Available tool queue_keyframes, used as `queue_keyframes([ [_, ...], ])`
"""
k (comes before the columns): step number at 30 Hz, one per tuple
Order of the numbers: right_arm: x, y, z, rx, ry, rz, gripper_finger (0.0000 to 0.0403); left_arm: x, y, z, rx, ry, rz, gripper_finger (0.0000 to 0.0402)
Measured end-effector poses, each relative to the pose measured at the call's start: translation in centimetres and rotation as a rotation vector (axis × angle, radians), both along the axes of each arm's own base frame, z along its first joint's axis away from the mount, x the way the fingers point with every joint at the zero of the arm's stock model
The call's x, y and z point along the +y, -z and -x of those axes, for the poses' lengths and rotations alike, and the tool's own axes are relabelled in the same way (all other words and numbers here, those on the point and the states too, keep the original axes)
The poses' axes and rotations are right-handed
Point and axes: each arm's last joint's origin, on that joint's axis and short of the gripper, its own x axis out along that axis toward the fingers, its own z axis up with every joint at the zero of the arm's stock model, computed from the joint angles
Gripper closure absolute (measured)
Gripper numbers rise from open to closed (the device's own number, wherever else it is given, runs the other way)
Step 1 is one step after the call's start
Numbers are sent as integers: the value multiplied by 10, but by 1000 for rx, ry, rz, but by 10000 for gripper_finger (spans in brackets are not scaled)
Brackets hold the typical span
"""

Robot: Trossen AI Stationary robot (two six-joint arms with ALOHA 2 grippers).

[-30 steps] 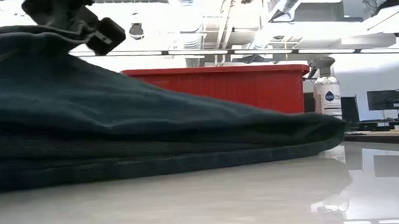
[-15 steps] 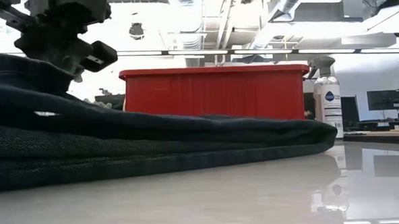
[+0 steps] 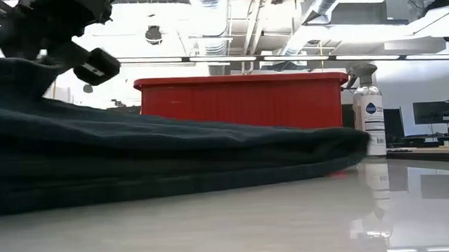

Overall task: Fold Laundry from Bin
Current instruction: Fold the black pants

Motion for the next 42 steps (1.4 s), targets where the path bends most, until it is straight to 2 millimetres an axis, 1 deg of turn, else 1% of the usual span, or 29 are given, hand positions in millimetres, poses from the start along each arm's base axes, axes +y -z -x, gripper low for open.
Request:
queue_keyframes([
  [3, -1, 0, 0, -1, 5, 5, 223, 0, 1, 8, 97, -19, 32, 349],
  [6, -1, 0, 0, -6, 16, 20, 223, 1, 2, 15, 181, -31, 35, 315],
  [12, -1, 0, 0, -6, 17, 22, 223, 1, 2, 16, 200, -56, 32, 242],
  [17, -2, 0, 0, -11, 27, 34, 223, 1, 3, 19, 243, -92, 29, 197],
  [20, -2, 0, 0, -16, 35, 42, 223, 3, 3, 25, 313, -113, 9, 184],
  [25, -3, -1, -1, -28, 58, 71, 223, 7, 4, 38, 440, -151, -91, 182],
  [28, -8, 1, -5, -52, 131, 133, 225, 6, 2, 38, 442, -193, -48, 181],
  [29, -12, 2, -7, -59, 175, 146, 227, 5, 0, 35, 417, -210, -3, 182],
  [31, -20, 11, -16, -30, 236, 164, 238, 1, -6, 28, 311, -248, 112, 183],
  [33, -30, 26, -31, 20, 274, 183, 255, -1, -18, 20, 166, -291, 215, 187],
  [35, -39, 44, -49, 75, 273, 213, 279, -1, -35, 16, -16, -349, 277, 193],
  [37, -46, 60, -70, 72, 251, 244, 309, 2, -53, 17, -201, -430, 282, 203],
  [40, -55, 77, -100, 17, 195, 239, 372, 6, -79, 25, -464, -585, 245, 233],
  [41, -59, 83, -108, -1, 177, 227, 384, 6, -85, 28, -522, -624, 236, 247],
  [42, -62, 88, -115, -9, 157, 211, 387, 5, -90, 31, -572, -650, 240, 263],
])
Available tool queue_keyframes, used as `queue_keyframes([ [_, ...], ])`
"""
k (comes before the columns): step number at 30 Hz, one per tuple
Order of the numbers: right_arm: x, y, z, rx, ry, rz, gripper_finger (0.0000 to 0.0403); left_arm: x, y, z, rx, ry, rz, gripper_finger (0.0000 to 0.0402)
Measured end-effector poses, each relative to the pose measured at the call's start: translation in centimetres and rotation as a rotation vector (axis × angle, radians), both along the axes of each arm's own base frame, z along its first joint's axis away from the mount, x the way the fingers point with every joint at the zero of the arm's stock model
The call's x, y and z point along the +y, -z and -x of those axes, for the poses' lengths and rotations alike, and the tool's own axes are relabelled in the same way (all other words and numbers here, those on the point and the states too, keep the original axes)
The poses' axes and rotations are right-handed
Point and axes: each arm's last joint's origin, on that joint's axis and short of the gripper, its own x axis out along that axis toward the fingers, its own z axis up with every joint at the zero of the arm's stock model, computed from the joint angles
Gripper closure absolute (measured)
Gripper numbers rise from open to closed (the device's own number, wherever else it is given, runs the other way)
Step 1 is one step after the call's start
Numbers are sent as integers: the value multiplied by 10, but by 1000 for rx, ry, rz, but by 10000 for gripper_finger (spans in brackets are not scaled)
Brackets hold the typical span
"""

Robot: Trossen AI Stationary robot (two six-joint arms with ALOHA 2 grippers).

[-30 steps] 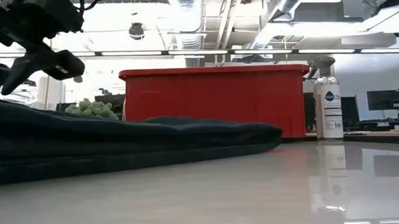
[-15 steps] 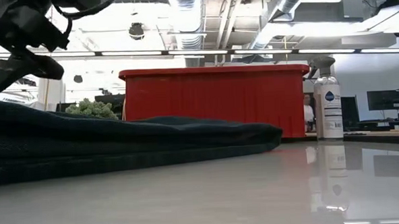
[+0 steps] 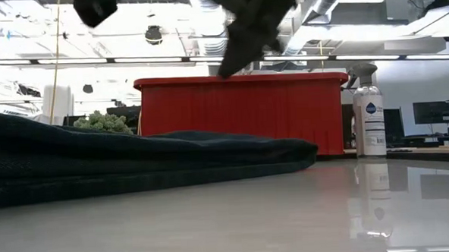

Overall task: Fold Laundry from Bin
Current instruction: Fold the black pants

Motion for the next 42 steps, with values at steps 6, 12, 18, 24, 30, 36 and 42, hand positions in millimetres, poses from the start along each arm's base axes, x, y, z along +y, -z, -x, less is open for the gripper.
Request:
queue_keyframes([
  [6, -21, 28, -19, 38, -23, -52, 387, -23, -6, 4, -64, 5, 19, 385],
  [12, -39, 42, -27, 78, -97, -94, 387, -63, 11, 5, 34, 77, 24, 400],
  [18, -54, 48, -30, 94, -149, -127, 387, -102, 39, -4, 112, 88, -46, 401],
  [24, -56, 53, -34, 89, -213, -146, 387, -126, 67, -19, 177, 128, -94, 401],
  [30, -58, 61, -35, 113, -245, -164, 387, -120, 110, -12, 220, 64, 23, 402],
  [36, -59, 72, -37, 147, -269, -186, 387, -108, 150, 6, 364, -114, 208, 401],
  [42, -65, 88, -34, 247, -222, -203, 387, -112, 157, 18, 467, -213, 302, 401],
])
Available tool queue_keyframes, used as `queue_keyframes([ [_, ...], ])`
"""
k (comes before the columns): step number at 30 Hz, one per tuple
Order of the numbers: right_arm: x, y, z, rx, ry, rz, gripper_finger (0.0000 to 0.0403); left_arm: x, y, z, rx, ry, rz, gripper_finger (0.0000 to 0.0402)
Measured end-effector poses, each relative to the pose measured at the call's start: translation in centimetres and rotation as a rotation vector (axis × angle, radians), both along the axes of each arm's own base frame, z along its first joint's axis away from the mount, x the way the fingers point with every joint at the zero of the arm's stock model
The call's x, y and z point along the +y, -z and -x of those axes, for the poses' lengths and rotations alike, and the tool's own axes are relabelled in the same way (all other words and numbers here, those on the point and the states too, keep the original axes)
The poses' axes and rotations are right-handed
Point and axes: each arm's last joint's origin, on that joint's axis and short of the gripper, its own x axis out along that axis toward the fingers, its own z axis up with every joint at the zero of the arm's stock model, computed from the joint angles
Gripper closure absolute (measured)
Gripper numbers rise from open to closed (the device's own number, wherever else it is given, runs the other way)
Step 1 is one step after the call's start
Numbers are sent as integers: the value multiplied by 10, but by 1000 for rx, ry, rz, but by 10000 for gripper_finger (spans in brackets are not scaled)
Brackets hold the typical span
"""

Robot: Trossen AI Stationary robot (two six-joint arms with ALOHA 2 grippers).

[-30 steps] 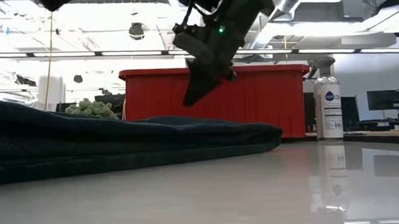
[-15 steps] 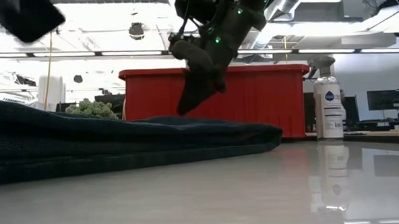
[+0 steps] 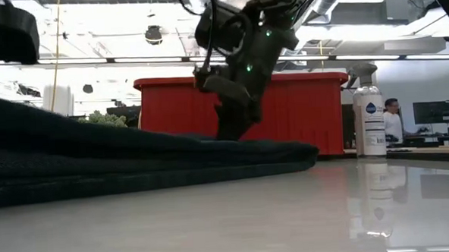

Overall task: Fold Laundry from Bin
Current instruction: Fold the black pants

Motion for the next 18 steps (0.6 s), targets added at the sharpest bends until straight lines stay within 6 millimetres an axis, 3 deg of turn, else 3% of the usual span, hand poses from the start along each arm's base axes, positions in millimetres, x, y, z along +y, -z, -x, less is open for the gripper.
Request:
queue_keyframes([
  [4, -7, 9, 4, 68, 72, -6, 387, 3, 5, 8, 98, -65, -9, 401],
  [10, -14, 16, 11, 162, 150, -22, 387, 20, 13, 18, 242, -83, -180, 401],
  [18, -23, 19, 25, 276, 395, -50, 387, 44, 14, 4, 250, -34, -297, 401],
])
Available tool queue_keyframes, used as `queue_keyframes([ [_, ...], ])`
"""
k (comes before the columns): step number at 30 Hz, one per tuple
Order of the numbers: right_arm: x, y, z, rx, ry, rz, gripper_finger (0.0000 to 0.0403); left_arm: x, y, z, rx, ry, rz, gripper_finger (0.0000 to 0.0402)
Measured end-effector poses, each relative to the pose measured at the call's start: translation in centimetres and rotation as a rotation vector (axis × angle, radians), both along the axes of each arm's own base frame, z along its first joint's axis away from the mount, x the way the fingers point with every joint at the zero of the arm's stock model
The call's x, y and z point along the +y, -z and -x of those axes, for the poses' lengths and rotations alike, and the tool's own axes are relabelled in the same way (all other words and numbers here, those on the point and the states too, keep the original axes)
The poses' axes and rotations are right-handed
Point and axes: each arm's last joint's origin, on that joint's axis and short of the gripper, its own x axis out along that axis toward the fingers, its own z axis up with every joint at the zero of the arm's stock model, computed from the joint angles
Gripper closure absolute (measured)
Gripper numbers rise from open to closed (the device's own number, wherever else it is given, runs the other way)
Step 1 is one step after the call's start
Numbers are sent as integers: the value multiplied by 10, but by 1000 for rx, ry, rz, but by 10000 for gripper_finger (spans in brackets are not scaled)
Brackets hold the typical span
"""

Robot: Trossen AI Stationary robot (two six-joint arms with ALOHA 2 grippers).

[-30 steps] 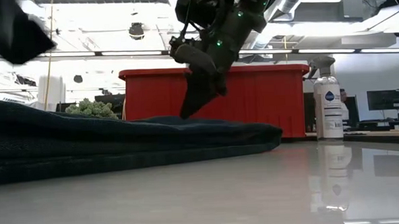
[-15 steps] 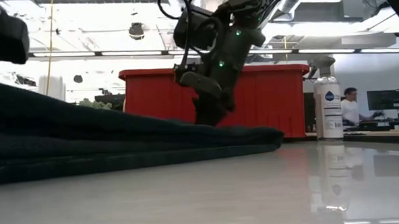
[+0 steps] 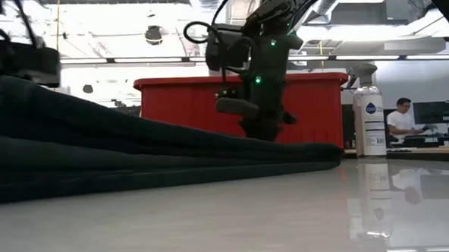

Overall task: Fold Laundry from Bin
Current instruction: Fold the black pants

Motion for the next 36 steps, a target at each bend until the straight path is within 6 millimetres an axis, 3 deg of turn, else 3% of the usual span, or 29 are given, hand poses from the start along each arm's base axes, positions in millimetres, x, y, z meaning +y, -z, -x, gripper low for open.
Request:
queue_keyframes([
  [5, -5, 0, 10, 82, 64, -25, 387, 18, 0, -12, -26, 16, -91, 401],
  [8, -7, -14, 14, 53, 59, -62, 387, 31, -1, -20, -29, 37, -117, 401],
  [10, -9, -30, 19, 15, 60, -72, 387, 39, -2, -27, -50, 59, -128, 401],
  [15, -18, -96, 42, -139, 78, -4, 384, 55, -5, -42, -118, 140, -134, 401],
  [19, -23, -125, 71, -102, 134, 150, 348, 68, -5, -45, -97, 183, -116, 401],
  [22, -32, -140, 95, -34, 175, 147, 322, 75, -5, -47, -87, 242, -126, 401],
  [29, -55, -142, 119, 6, 229, 102, 233, 98, -5, -49, -68, 267, -183, 401],
  [33, -65, -107, 135, -17, 275, -24, 171, 112, -5, -50, -59, 275, -184, 401],
  [36, -67, -76, 150, -89, 322, -64, 147, 121, -5, -50, -56, 271, -177, 401],
])
